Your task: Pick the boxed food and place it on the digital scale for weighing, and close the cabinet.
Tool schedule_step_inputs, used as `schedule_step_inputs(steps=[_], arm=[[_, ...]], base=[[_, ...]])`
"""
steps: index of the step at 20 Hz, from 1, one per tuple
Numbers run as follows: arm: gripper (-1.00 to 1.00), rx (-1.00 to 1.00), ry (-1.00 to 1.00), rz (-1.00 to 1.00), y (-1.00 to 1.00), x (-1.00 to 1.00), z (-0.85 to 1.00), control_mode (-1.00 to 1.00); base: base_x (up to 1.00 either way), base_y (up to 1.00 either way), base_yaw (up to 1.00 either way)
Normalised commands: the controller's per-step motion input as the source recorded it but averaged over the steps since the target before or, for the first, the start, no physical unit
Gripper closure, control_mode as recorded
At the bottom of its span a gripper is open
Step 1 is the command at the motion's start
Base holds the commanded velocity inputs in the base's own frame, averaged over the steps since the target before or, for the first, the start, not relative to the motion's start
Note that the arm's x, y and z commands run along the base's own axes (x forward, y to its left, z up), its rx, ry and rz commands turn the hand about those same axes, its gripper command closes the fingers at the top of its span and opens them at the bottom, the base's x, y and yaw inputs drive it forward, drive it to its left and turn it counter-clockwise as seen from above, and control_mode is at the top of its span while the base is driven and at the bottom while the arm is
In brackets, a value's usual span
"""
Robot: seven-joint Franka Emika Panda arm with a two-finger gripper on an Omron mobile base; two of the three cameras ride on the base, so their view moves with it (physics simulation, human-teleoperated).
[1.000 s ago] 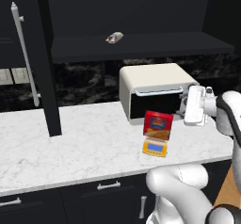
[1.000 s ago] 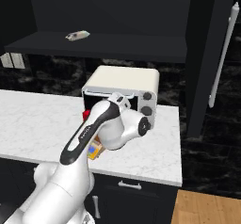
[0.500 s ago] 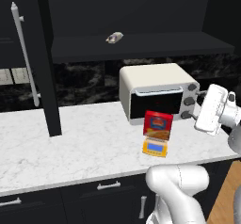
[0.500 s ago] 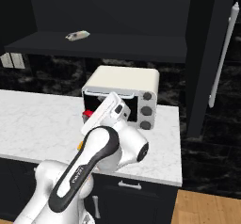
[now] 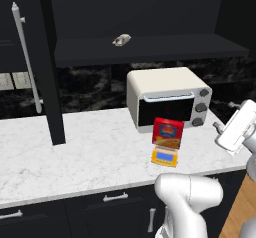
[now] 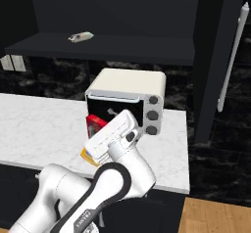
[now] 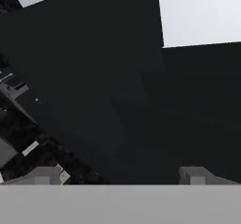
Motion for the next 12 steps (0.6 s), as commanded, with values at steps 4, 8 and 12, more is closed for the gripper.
schedule_step_inputs(steps=[4, 8, 12], arm=[[-1.00, 0.00, -0.39, -0.09, -0.36, 0.00, -0.07, -1.00], [-1.00, 0.01, -0.26, -0.11, -0.54, 0.00, -0.15, -1.00], [-1.00, 0.11, -0.07, -0.03, -0.80, 0.03, -0.09, -1.00]], base=[[0.00, 0.00, 0.00], [0.00, 0.00, 0.00], [0.00, 0.00, 0.00]])
